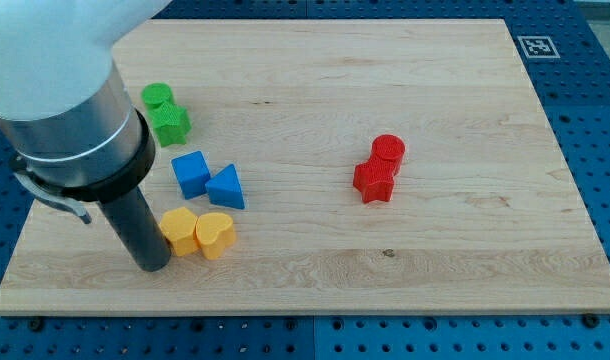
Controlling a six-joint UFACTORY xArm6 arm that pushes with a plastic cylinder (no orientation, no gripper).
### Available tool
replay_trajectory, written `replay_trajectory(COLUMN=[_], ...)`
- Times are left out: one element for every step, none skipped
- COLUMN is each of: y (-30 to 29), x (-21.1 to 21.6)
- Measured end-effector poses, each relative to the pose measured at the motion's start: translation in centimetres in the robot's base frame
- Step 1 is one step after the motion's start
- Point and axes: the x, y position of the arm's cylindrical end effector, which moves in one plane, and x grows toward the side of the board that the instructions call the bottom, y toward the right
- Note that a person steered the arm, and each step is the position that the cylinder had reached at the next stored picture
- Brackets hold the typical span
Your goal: Nudge blue cube closer to the blue triangle
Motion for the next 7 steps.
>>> replay_trajectory(y=[0.0, 0.0, 0.0, 0.0, 0.0, -0.1, -3.8], x=[0.0, 0.2, 0.2, 0.4, 0.4, 0.5, 0.4])
